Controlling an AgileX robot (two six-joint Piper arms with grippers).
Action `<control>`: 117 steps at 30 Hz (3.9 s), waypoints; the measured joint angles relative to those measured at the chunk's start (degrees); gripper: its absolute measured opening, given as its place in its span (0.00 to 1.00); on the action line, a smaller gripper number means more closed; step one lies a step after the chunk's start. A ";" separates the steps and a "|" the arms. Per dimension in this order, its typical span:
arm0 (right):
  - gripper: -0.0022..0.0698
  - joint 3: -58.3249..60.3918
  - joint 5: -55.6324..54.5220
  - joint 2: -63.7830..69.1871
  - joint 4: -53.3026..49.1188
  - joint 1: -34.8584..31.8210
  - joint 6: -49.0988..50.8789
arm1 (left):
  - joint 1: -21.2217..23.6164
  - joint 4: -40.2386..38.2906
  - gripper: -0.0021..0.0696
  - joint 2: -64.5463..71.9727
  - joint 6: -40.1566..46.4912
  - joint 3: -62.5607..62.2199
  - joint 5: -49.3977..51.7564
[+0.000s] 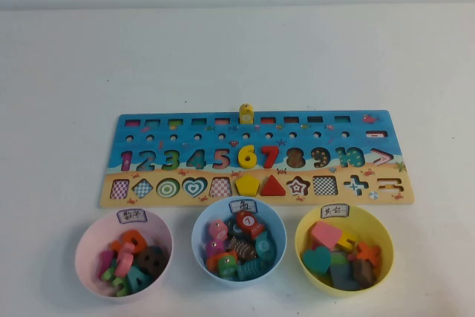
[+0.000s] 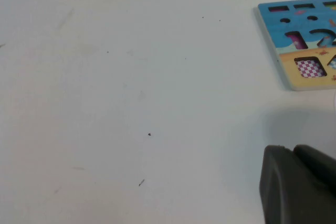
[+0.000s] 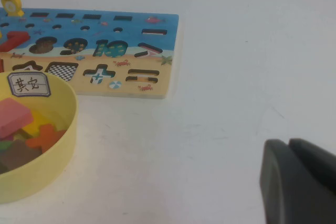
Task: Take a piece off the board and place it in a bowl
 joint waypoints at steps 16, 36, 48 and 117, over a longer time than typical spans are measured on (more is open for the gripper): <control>0.01 0.00 0.00 0.00 0.00 0.00 0.00 | 0.00 0.00 0.02 0.00 -0.12 0.00 0.00; 0.01 0.00 -6.96 0.00 16.67 0.00 0.00 | 0.00 0.00 0.02 0.00 -0.12 0.00 0.00; 0.01 0.00 -11.06 0.00 31.27 0.00 0.00 | 0.00 0.00 0.02 0.00 -0.12 0.00 0.00; 0.50 -116.86 38.40 127.00 3.70 26.89 12.54 | 0.00 0.00 0.02 0.00 -0.12 0.00 0.00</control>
